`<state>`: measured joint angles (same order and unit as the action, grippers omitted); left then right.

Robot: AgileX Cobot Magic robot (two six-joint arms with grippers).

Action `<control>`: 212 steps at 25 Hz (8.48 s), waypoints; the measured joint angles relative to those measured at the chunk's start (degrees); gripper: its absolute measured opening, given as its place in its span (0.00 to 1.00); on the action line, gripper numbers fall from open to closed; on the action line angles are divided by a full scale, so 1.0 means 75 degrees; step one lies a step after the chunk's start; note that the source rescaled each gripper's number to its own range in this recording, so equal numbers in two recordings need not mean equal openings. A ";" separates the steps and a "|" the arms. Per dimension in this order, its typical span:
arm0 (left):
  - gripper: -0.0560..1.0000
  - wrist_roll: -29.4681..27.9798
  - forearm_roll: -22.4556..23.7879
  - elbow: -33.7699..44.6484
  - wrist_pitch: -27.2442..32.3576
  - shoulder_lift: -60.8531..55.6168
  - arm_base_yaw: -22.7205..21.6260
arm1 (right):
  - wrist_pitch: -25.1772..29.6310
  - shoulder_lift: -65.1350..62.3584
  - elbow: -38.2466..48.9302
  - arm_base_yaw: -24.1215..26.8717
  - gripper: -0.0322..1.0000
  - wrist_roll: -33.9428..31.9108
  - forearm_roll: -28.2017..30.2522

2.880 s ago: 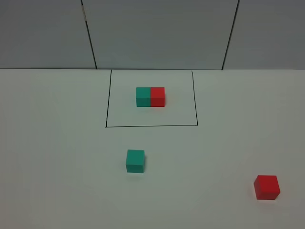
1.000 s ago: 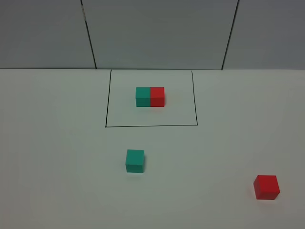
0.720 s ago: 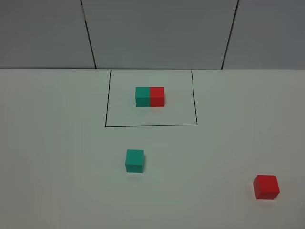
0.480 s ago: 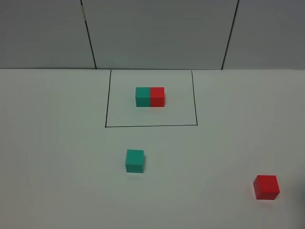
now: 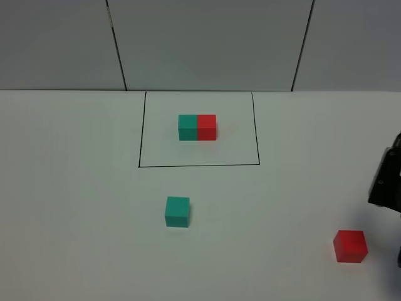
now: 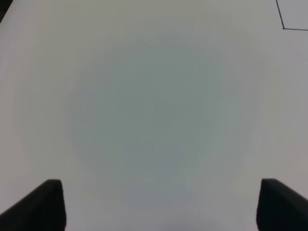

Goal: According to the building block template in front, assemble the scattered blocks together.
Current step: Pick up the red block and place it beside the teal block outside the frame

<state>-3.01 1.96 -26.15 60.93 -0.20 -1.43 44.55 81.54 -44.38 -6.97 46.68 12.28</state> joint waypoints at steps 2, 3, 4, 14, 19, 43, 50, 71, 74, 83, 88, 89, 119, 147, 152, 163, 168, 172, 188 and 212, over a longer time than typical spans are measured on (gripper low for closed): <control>0.93 0.0000 0.0000 0.0000 0.0000 0.0000 0.0000 | -0.0271 0.0363 -0.0162 -0.0207 1.00 0.0106 0.0154; 0.93 0.0000 0.0000 0.0000 0.0000 0.0000 0.0000 | -0.0374 0.0557 -0.0242 -0.0260 1.00 0.0123 0.0289; 0.92 0.0000 0.0000 0.0000 0.0000 0.0000 0.0000 | -0.0446 0.0716 -0.0309 -0.0304 1.00 0.0129 0.0392; 0.92 -0.0005 0.0000 0.0000 0.0000 0.0000 0.0000 | -0.1166 0.1483 -0.0388 -0.0610 1.00 0.0287 0.0779; 0.92 -0.0005 0.0000 0.0000 0.0000 0.0000 0.0000 | -0.1233 0.1634 -0.0388 -0.0610 1.00 0.0767 0.0787; 0.92 -0.0005 0.0000 0.0000 0.0000 0.0000 0.0000 | -0.1687 0.2820 -0.0394 -0.0610 0.98 0.2081 -0.0755; 0.92 -0.0005 0.0000 0.0000 0.0000 0.0000 0.0000 | -0.2028 0.3078 -0.0410 -0.0610 0.96 0.2115 -0.0772; 0.92 -0.0005 0.0000 0.0000 0.0000 0.0000 0.0000 | -0.1737 0.3203 -0.0492 -0.0610 0.87 0.1885 -0.0443; 0.92 -0.0005 0.0000 0.0000 0.0000 0.0000 0.0000 | -0.1713 0.3219 -0.0513 -0.0610 0.87 0.1879 -0.0434; 0.92 -0.0005 0.0000 0.0000 0.0000 0.0000 0.0000 | -0.1622 0.3256 -0.0537 -0.0610 0.83 0.1729 -0.0434; 0.92 -0.0005 0.0000 0.0000 0.0000 0.0000 0.0000 | -0.1532 0.3271 -0.0537 -0.0625 0.70 0.1686 -0.0464; 0.92 -0.0005 0.0000 0.0000 0.0000 0.0000 0.0000 | -0.1514 0.3271 -0.0537 -0.0632 0.68 0.1686 -0.0471; 0.92 -0.0014 0.0000 0.0000 0.0000 0.0000 0.0000 | -0.1693 0.3195 -0.0575 -0.0741 0.43 0.1521 -0.0305; 0.92 -0.0014 0.0000 0.0000 0.0000 0.0000 0.0000 | 0.0890 0.5233 -0.4811 -0.3139 0.43 0.0190 -0.0075; 0.92 -0.0014 0.0000 0.0000 0.0000 0.0000 0.0000 | 0.0987 0.5626 -0.5303 -0.3415 0.43 0.0139 -0.0161; 0.92 -0.0014 0.0000 0.0000 0.0000 0.0000 0.0000 | 0.1268 0.6170 -0.6234 -0.3810 0.43 0.0139 -0.0800; 0.92 -0.0014 0.0000 0.0000 0.0000 0.0000 0.0000 | 0.1235 0.6194 -0.6322 -0.3810 0.43 0.0165 -0.1001; 0.92 -0.0014 0.0000 0.0000 0.0000 0.0000 0.0000 | 0.1194 0.6236 -0.6325 -0.3810 0.43 0.0172 -0.1185; 0.92 -0.0014 0.0000 0.0000 0.0000 0.0000 0.0000 | 0.0878 0.6381 -0.6380 -0.3810 0.43 0.0165 -0.1637; 0.92 -0.0014 0.0000 0.0000 0.0000 0.0000 0.0000 | 0.0923 0.6724 -0.6986 -0.3947 0.43 0.0275 -0.2009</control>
<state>-3.11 1.96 -26.15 60.93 -0.20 -1.43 51.47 131.98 -96.78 -36.58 48.74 -2.78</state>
